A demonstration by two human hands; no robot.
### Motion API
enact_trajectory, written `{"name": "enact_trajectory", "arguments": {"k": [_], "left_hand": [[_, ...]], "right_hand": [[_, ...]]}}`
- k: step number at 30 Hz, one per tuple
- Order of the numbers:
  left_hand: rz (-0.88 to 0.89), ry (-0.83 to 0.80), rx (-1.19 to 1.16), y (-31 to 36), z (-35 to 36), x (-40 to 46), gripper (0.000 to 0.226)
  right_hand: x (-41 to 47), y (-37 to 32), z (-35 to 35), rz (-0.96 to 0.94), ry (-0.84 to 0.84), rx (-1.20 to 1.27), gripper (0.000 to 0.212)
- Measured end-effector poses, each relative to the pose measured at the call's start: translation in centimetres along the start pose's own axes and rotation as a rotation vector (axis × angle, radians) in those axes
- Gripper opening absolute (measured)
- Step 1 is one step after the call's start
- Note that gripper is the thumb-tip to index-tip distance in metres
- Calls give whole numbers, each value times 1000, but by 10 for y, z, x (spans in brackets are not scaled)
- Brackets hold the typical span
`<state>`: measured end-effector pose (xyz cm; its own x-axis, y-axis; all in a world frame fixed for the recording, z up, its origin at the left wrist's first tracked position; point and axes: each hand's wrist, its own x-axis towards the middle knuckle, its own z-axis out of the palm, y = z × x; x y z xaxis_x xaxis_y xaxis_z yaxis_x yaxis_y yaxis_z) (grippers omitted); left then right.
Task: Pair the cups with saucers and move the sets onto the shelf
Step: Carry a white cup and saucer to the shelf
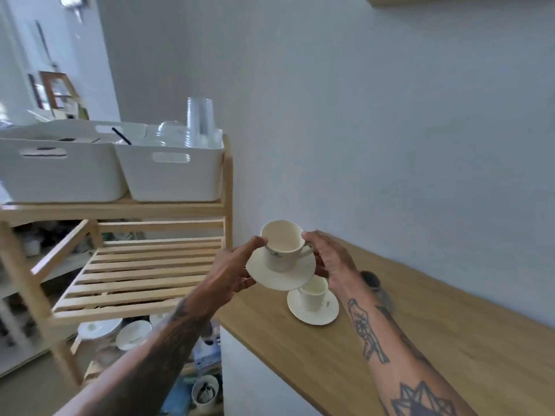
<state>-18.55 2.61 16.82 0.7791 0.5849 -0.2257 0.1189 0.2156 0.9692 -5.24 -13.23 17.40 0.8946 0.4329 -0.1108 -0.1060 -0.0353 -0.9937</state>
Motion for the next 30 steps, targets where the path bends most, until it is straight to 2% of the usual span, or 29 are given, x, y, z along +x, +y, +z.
{"name": "enact_trajectory", "arguments": {"k": [4,10,16,20,24,30], "left_hand": [[25,192,-45,-7,-78,-16,48],[-16,398,-92,-23,-186,-35,47],[-62,479,-126,-41,-267,-24,55],[-98,546,-148,-56,-318,25,53],[-110,578,-117,-77,-368,108,45],[-26,657,-78,-94,-428,234,50]], "right_hand": [[-1,12,86,37,-135,-14,19],[-12,36,205,106,-339,-45,27],[-6,63,297,154,-403,-69,15],[31,97,356,190,-418,-78,11],[97,140,423,191,-368,-148,21],[197,181,512,199,-291,-154,19]]}}
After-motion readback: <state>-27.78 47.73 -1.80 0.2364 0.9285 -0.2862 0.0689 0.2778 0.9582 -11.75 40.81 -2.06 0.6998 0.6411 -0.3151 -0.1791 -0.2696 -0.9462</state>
